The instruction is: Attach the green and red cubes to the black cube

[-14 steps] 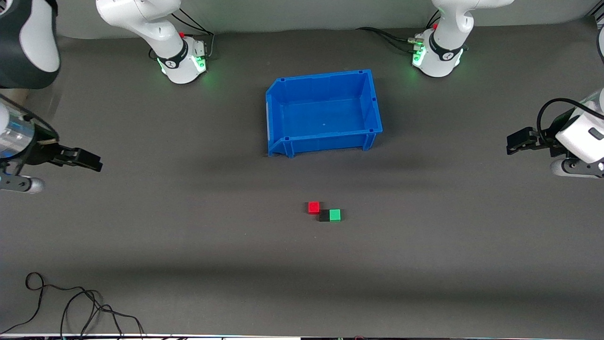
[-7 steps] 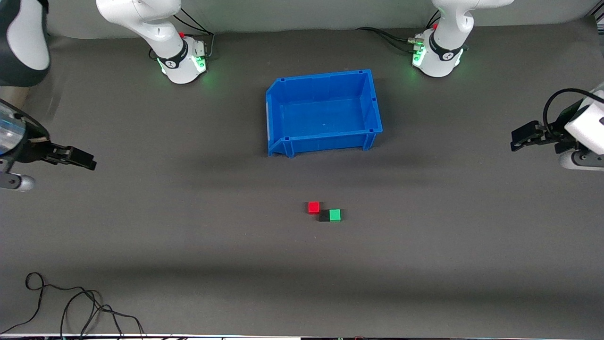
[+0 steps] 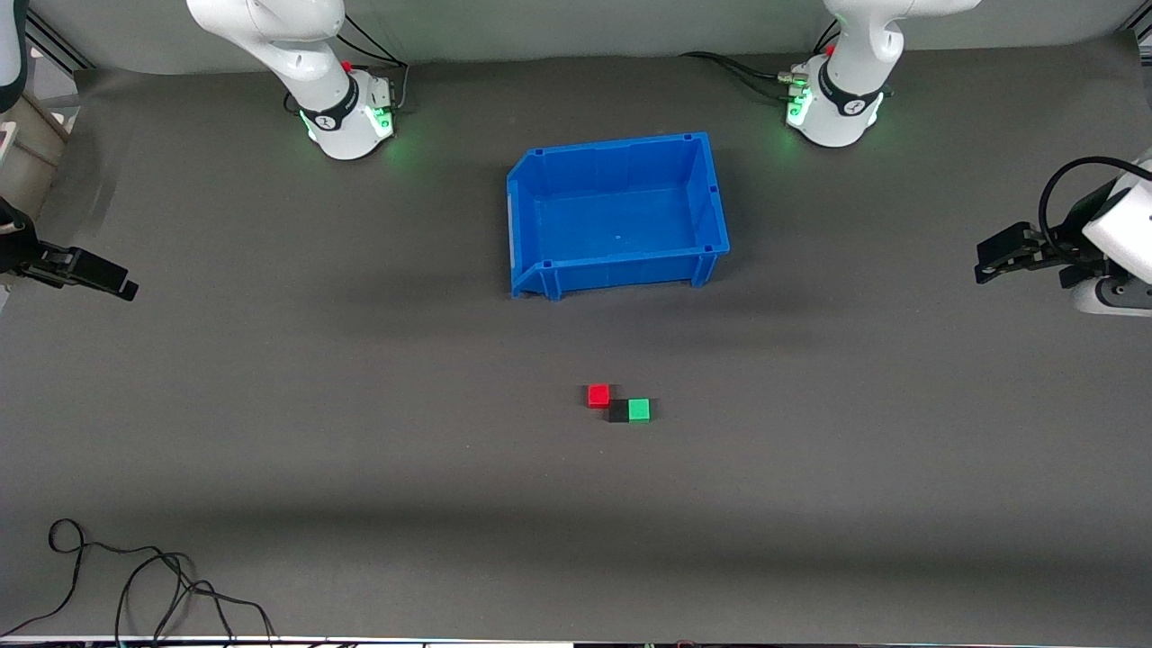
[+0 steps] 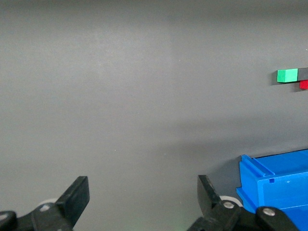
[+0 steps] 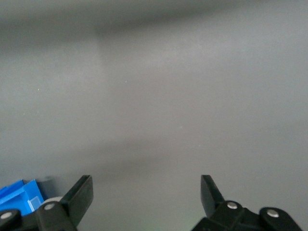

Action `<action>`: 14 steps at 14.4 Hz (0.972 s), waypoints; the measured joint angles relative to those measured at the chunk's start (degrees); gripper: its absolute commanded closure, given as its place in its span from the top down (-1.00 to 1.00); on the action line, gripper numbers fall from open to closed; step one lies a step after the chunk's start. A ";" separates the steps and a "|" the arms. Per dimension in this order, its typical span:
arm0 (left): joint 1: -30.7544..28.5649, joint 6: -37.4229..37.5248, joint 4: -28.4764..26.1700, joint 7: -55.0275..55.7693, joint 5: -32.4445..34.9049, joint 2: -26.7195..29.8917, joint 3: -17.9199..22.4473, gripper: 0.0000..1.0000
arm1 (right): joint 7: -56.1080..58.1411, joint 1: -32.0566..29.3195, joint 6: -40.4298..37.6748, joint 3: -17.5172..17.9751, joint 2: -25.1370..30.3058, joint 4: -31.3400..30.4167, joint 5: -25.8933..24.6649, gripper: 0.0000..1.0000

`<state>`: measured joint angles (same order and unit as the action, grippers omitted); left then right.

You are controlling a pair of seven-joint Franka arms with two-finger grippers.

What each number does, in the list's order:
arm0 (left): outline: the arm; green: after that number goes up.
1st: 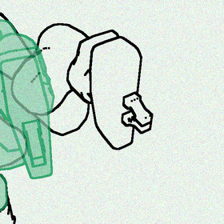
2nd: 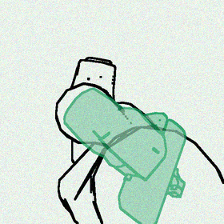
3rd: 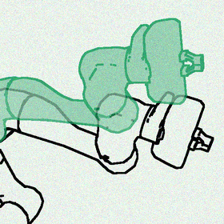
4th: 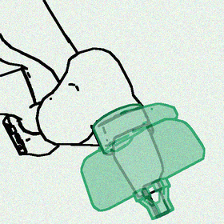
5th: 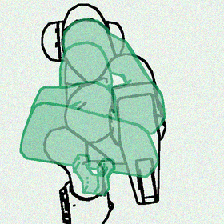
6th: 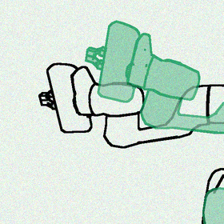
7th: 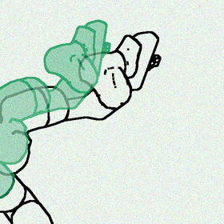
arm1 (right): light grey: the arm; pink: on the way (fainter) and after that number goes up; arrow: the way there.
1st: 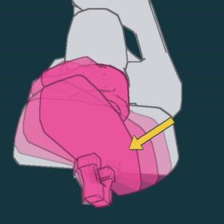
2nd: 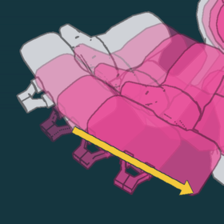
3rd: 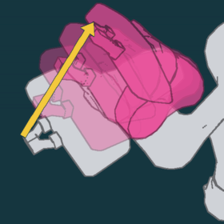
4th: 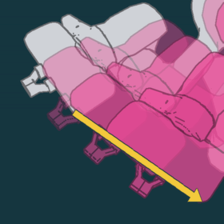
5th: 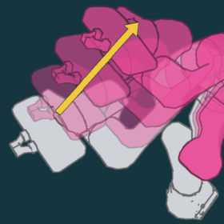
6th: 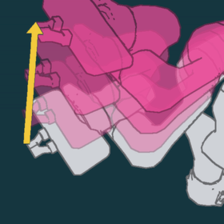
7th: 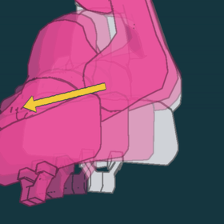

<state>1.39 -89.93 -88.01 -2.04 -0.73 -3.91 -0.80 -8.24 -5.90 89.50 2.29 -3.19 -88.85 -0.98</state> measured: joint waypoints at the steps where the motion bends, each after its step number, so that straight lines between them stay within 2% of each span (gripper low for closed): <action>1: 0.39 0.01 0.00 0.00 0.00 0.00 0.41 1.00 | 0.00 0.11 -0.09 0.32 -0.12 -0.54 0.00 0.99; 14: 0.51 0.44 0.04 0.00 0.04 0.20 0.94 1.00 | 0.02 0.34 -0.47 0.98 -0.61 -1.25 1.37 0.99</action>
